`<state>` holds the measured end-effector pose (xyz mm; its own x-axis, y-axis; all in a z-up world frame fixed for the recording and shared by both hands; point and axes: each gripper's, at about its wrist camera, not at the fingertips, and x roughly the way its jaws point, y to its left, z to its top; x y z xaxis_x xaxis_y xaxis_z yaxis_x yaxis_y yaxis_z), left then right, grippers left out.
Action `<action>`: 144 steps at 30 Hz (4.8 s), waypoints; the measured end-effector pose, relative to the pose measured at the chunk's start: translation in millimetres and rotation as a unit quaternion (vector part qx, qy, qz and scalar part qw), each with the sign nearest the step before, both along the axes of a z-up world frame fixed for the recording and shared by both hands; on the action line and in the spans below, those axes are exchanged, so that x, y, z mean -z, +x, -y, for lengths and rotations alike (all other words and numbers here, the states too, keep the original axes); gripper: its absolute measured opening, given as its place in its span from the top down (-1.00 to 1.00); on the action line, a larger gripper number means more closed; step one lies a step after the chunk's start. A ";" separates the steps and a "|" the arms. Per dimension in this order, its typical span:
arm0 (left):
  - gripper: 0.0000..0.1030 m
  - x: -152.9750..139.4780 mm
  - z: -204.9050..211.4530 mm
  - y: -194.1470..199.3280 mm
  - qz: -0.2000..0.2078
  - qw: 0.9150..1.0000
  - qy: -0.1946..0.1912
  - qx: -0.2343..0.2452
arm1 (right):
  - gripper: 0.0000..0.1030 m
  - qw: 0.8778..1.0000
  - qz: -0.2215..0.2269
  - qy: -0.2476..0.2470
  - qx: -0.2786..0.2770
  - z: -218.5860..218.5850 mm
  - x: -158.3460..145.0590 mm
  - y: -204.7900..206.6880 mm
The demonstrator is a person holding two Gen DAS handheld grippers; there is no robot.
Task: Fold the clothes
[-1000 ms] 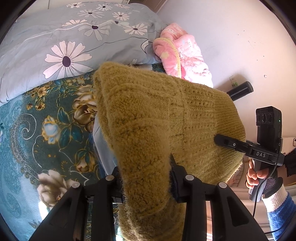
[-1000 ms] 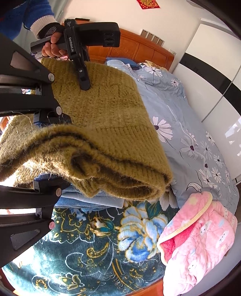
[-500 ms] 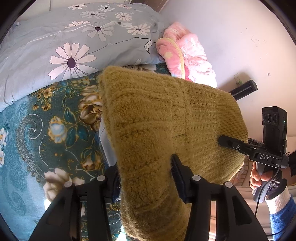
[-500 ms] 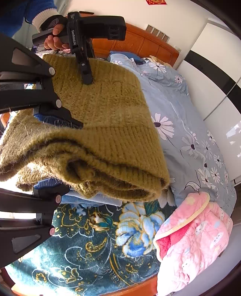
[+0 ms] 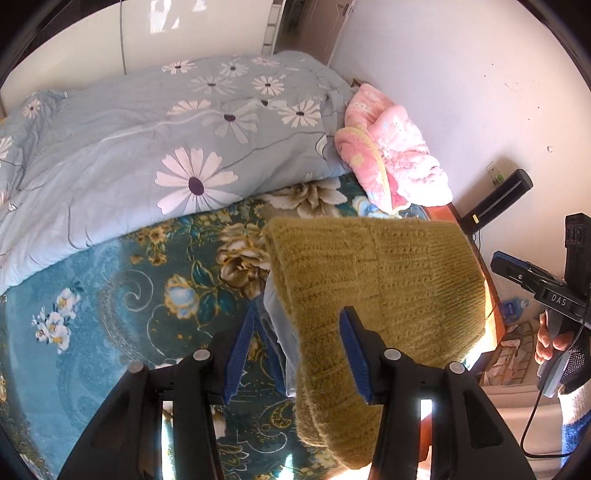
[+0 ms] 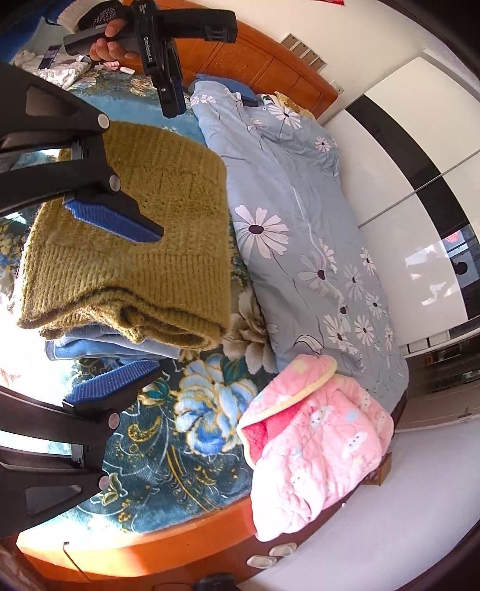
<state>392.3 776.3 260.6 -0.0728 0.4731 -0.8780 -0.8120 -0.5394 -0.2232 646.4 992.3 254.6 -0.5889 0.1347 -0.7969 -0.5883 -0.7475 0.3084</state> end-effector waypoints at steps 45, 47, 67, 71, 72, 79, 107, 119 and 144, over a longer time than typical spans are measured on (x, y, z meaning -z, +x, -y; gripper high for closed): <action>0.04 39.4 -1.3 65.2 0.006 0.993 -0.052 0.110 | 0.59 0.997 0.052 -0.054 -0.014 60.4 36.6 -2.6; 0.04 50.2 1.2 65.6 0.006 0.992 -0.065 0.110 | 0.59 0.996 0.063 -0.056 -0.009 63.3 44.6 1.5; 0.04 95.2 -3.1 52.5 0.032 0.990 -0.100 0.095 | 0.64 0.993 0.074 -0.090 0.010 49.1 77.4 8.0; 0.04 92.9 -4.0 51.8 0.033 0.990 -0.100 0.095 | 0.64 0.993 0.076 -0.090 0.008 47.4 77.0 6.4; 0.04 90.4 -3.6 51.8 0.034 0.990 -0.098 0.094 | 0.64 0.993 0.077 -0.089 0.007 47.3 75.4 5.8; 0.04 61.8 5.8 52.6 0.023 0.993 -0.073 0.089 | 0.59 0.995 0.071 -0.067 0.009 54.6 52.6 5.7; -0.80 39.0 130.7 49.2 0.001 0.987 -0.011 0.158 | -0.84 0.981 0.079 0.001 0.175 240.5 14.9 5.3; -1.00 46.0 163.1 98.6 -0.033 0.991 -0.022 0.131 | -1.00 0.985 0.057 -0.002 0.160 277.6 17.8 35.8; -1.00 64.3 168.6 160.6 -0.032 0.999 -0.024 -0.029 | -1.00 0.996 0.073 0.026 0.034 258.2 39.8 64.0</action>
